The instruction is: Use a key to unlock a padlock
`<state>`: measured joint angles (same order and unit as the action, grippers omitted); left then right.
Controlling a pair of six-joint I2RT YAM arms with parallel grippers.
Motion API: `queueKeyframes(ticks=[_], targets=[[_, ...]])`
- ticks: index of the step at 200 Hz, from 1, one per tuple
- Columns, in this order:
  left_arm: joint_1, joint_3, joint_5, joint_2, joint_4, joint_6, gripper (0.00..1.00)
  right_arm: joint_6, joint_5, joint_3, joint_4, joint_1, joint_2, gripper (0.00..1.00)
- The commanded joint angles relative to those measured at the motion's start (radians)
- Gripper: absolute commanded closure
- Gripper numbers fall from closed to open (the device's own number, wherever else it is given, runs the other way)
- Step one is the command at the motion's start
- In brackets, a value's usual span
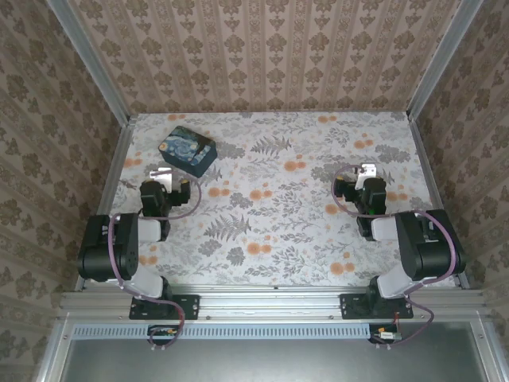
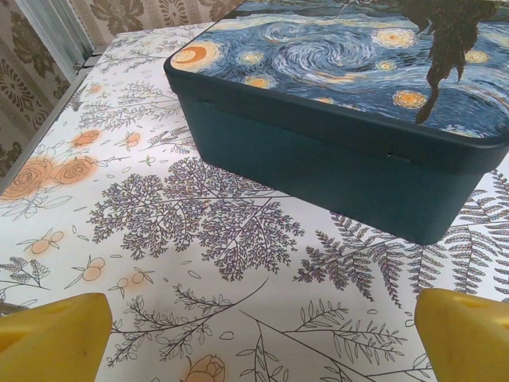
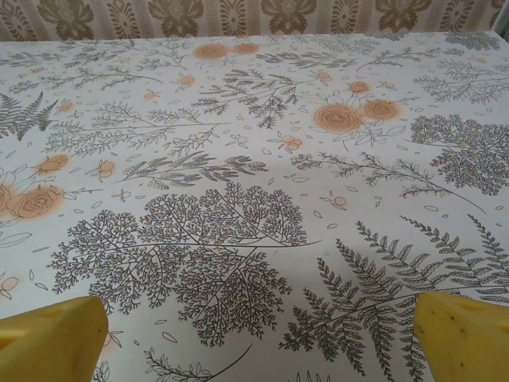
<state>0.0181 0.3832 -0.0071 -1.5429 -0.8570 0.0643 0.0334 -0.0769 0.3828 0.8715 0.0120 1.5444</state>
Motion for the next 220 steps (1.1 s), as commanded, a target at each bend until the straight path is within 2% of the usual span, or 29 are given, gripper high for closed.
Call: queueKeyframes(ticks=[1,202,210,220], targets=[[-0.004,0.023,0.011,0.002,-0.004,-0.003,0.00,0.010,-0.027,0.019,-0.009,0.008,-0.015,0.00],[-0.021,0.023,0.044,0.003,-0.004,-0.018,0.00,0.011,-0.026,0.021,-0.010,0.008,-0.015,0.00],[-0.034,0.035,0.065,0.016,0.022,-0.024,0.00,0.010,-0.024,0.019,-0.008,0.008,-0.016,0.00],[-0.036,0.070,0.025,0.062,0.129,-0.042,0.00,0.015,-0.034,0.038,-0.054,0.008,-0.033,0.00]])
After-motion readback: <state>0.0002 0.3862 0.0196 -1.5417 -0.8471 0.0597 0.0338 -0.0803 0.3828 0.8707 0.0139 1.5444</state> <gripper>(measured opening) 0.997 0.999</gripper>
